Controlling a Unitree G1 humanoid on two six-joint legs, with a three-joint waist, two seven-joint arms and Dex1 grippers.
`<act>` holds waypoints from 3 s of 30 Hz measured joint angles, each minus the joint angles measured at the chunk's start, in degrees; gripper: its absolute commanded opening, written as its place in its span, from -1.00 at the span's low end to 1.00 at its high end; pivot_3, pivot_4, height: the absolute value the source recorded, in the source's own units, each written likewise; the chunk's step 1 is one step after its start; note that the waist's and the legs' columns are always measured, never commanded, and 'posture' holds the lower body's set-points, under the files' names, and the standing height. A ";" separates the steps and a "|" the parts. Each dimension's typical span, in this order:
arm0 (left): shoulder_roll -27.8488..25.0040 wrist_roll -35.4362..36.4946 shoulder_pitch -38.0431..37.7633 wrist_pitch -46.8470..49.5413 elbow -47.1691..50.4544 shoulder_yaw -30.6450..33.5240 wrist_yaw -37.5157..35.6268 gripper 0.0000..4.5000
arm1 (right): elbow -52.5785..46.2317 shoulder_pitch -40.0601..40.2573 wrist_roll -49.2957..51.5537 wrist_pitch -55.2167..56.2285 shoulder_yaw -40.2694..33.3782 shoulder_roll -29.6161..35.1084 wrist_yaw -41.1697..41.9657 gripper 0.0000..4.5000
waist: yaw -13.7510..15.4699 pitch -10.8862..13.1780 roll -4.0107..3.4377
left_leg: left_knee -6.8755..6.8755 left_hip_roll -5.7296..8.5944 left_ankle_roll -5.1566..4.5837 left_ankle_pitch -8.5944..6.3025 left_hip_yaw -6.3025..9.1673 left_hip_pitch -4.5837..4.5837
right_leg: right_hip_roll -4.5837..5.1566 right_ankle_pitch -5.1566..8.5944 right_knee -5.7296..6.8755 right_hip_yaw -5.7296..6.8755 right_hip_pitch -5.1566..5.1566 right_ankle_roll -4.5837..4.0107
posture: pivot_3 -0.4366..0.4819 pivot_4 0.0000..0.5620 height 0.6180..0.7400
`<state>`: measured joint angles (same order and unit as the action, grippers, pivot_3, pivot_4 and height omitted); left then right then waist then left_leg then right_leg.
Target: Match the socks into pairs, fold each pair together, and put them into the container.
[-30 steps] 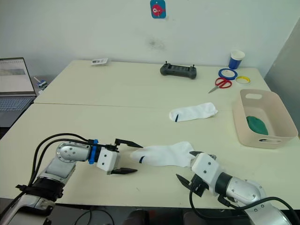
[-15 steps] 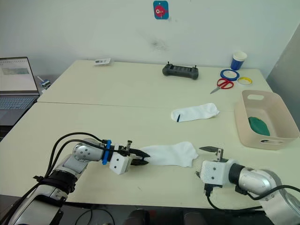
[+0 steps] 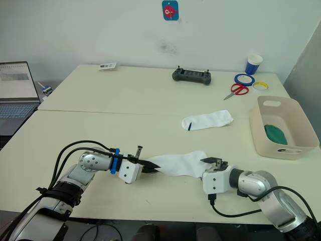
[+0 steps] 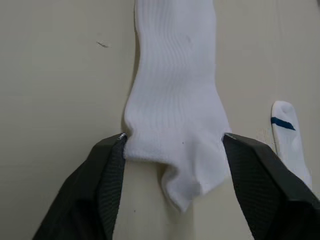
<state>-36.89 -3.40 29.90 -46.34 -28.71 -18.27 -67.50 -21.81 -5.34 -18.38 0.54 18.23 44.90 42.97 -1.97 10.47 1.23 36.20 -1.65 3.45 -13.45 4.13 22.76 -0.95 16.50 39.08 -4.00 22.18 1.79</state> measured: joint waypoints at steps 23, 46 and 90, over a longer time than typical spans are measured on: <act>-22.29 36.70 -5.94 72.02 42.07 0.43 -24.45 -1.00 | -31.64 3.95 44.46 -58.83 -14.53 -2.74 7.72 -0.98 | 0.04 0.04 0.00 | 0.01 -0.05 0.00 0.00 0.13 -0.05 | -0.01 0.07 0.01 0.13 -0.10 -0.10 | -0.05 -0.47 1.00; -2.01 21.07 10.46 78.57 9.86 -4.29 -17.39 -0.89 | -7.55 -13.46 39.85 -60.49 -7.72 -4.73 -8.13 -0.11 | 0.07 0.04 0.01 | -0.03 -0.02 -0.03 -0.01 0.11 0.19 | -0.04 0.09 -0.02 0.12 0.16 -0.10 | -0.05 -0.47 1.00; -0.56 13.67 0.41 68.70 14.79 5.49 -5.23 -1.00 | -20.88 9.02 37.64 -57.67 -10.12 -15.29 -20.56 -0.99 | -0.58 0.01 0.02 | -0.02 -0.03 -0.02 0.00 0.13 0.11 | -0.02 0.07 0.00 0.08 0.08 -0.05 | -0.05 -0.47 1.00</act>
<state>-37.45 10.27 30.31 22.36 -13.93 -12.78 -72.72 -42.70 3.68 19.26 -57.12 8.11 29.61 22.41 -2.55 10.47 1.25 36.18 -1.68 3.42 -13.45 4.26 22.87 -0.97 16.56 39.08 -3.92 22.25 1.74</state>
